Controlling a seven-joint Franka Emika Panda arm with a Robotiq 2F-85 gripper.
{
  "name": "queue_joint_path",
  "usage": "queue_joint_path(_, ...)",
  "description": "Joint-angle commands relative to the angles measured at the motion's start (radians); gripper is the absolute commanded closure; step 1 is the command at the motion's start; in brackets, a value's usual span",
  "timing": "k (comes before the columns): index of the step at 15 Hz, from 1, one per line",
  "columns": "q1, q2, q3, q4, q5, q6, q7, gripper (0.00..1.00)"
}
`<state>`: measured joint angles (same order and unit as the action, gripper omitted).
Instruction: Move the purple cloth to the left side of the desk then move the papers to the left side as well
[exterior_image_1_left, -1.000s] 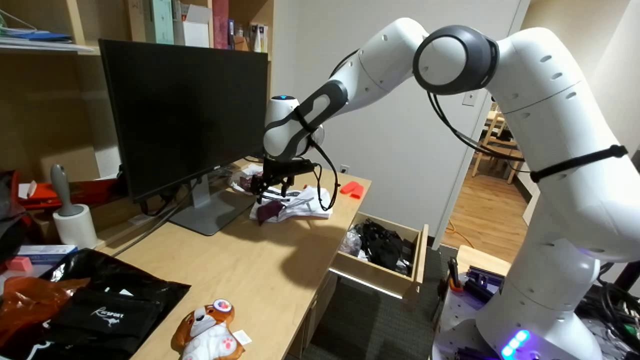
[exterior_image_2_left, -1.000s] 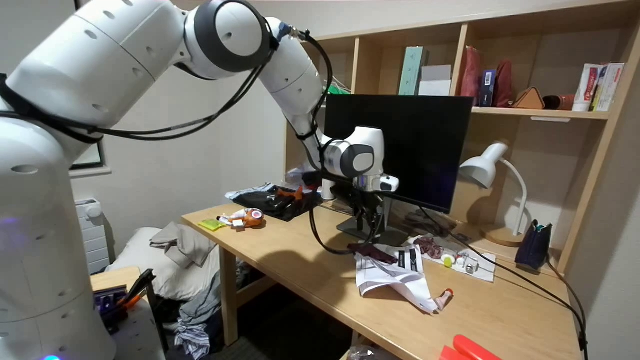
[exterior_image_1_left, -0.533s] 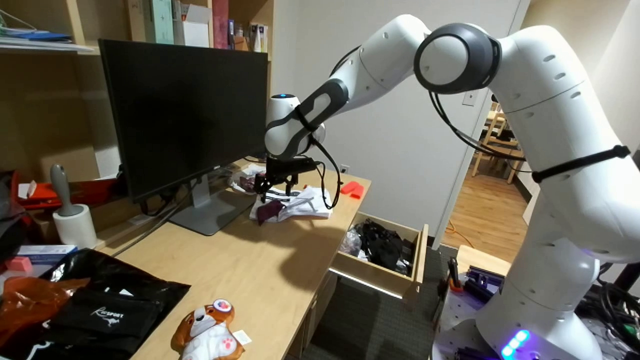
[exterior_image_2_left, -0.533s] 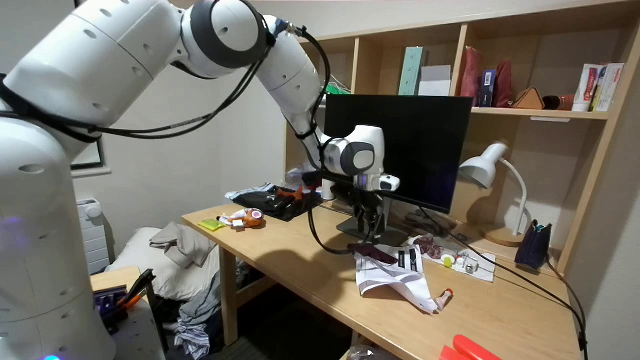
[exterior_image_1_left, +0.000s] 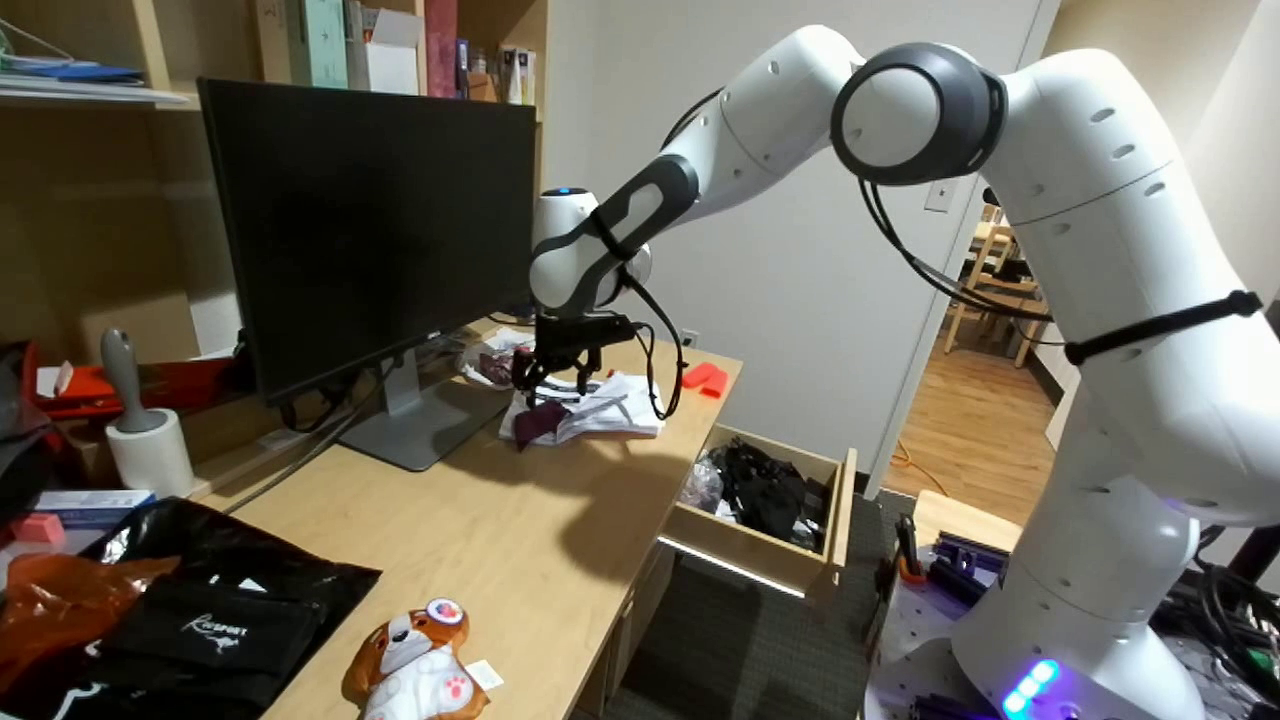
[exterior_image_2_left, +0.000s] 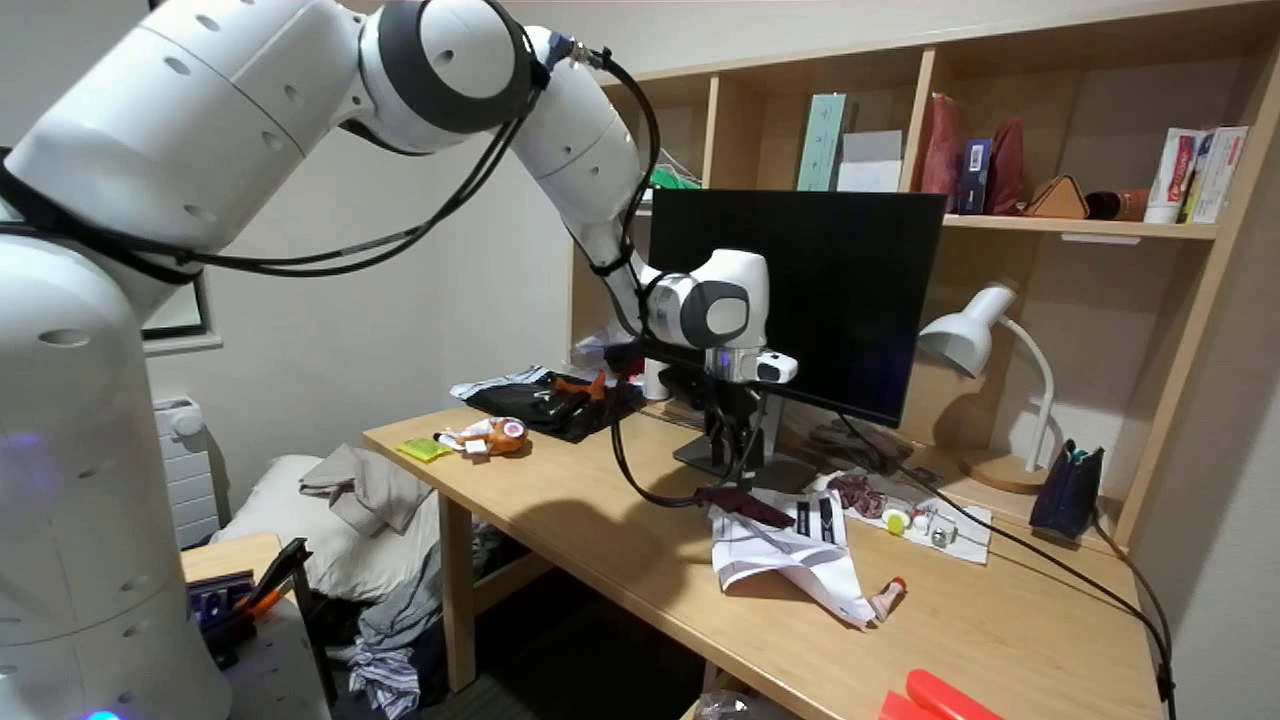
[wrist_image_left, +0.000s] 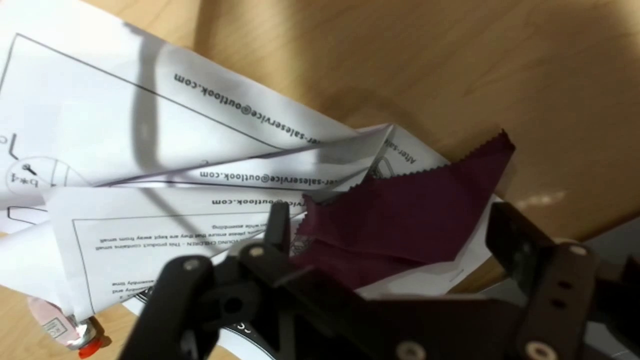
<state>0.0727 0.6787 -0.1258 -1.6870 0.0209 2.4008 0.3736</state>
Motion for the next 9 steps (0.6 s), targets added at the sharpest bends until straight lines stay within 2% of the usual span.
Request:
queue_joint_path(1, -0.004, 0.0, 0.004, 0.002, -0.004, -0.002, 0.002, 0.0)
queue_joint_path(9, -0.014, 0.075, 0.011, 0.049, 0.007, 0.047, -0.003, 0.0)
